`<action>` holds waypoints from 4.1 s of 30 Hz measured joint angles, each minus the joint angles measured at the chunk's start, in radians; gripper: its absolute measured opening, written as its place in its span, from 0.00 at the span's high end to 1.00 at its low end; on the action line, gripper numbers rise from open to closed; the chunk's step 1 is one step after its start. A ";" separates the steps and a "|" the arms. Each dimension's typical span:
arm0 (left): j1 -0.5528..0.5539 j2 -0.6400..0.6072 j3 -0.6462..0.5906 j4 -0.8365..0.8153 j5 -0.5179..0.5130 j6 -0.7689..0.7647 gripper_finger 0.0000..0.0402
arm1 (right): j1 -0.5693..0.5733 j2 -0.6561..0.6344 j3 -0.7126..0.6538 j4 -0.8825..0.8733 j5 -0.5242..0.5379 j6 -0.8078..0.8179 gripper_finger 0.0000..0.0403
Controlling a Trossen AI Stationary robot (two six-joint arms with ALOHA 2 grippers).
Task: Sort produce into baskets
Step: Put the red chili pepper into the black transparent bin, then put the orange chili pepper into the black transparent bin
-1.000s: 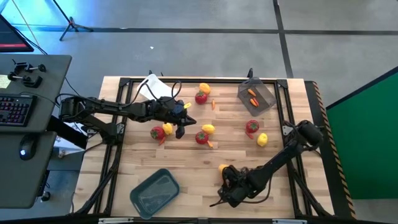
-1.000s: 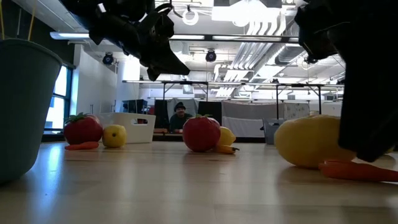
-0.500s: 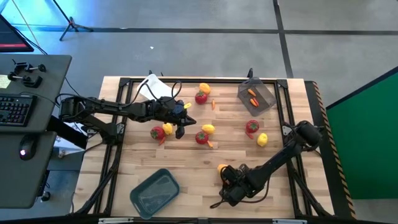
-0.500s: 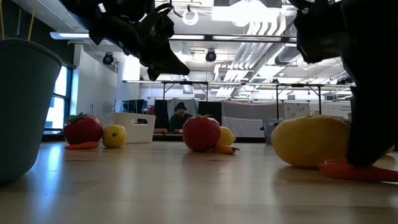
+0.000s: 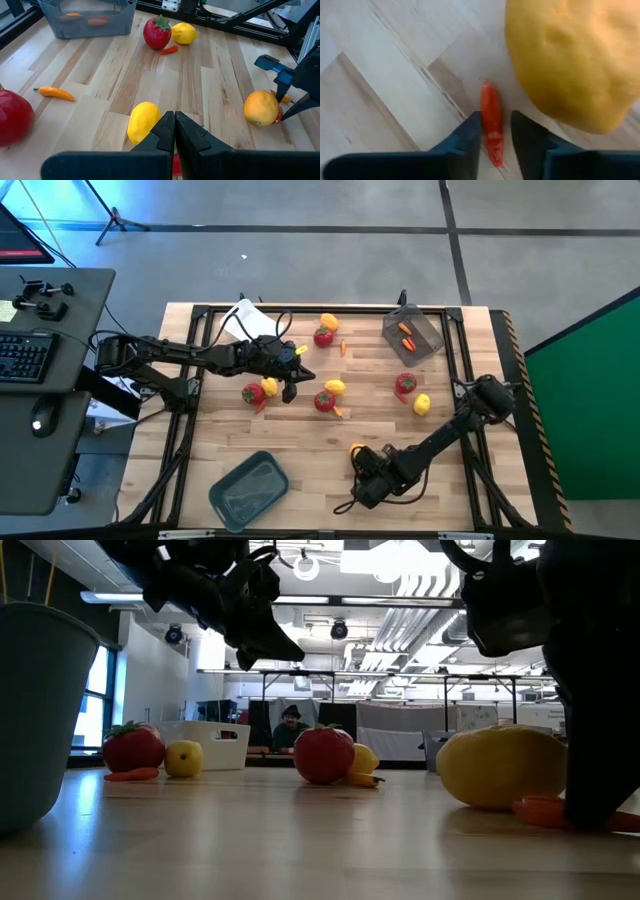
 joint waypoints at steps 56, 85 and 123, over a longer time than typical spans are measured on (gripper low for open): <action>0.071 0.000 0.000 -0.009 -0.176 -0.256 1.00 | -1.620 -0.490 -0.361 -0.152 -0.173 -1.309 1.00; 0.126 0.000 0.000 -0.098 -0.226 -0.176 1.00 | -1.363 -0.489 -0.235 0.008 -0.363 -0.999 0.49; 0.114 -0.002 -0.250 0.357 -0.143 -0.341 1.00 | -1.062 -0.060 -0.234 0.534 0.000 -0.628 0.55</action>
